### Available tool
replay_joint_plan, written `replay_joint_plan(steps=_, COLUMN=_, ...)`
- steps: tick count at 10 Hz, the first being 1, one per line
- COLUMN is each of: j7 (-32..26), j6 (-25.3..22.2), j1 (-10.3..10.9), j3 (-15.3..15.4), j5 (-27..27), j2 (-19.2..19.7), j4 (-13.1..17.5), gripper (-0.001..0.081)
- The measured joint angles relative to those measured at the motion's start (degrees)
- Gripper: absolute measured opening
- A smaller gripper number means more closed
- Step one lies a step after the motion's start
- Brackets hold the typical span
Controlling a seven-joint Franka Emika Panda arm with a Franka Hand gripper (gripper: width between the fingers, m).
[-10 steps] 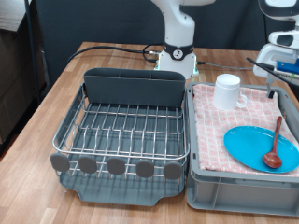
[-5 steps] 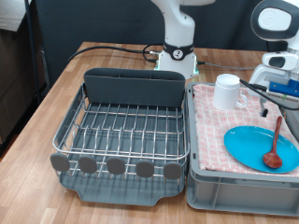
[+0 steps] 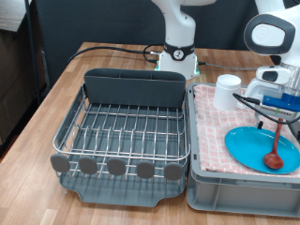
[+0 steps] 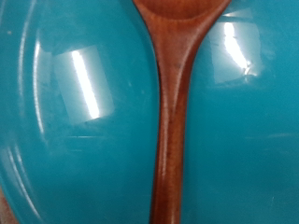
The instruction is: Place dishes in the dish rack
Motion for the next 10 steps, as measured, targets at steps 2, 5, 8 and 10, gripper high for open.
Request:
replay_joint_plan(steps=2, j7=1.5, j6=0.6, j1=0.1, j3=-0.3, j5=-0.9, j2=1.0, j4=0.1, gripper=0.0803)
replay_joint_plan(steps=5, j7=3.6, j6=0.7, j1=0.8, j3=-0.8, j5=-1.8, j2=1.9, j4=0.2, gripper=0.0803)
replay_joint_plan(steps=8, j7=5.8, j6=0.7, j1=1.6, j3=-1.3, j5=-3.2, j2=2.1, j4=0.2, gripper=0.0517)
replay_joint_plan(steps=10, j7=6.6, j6=0.7, j1=1.6, j3=-1.3, j5=-3.6, j2=2.4, j4=0.2, gripper=0.0335)
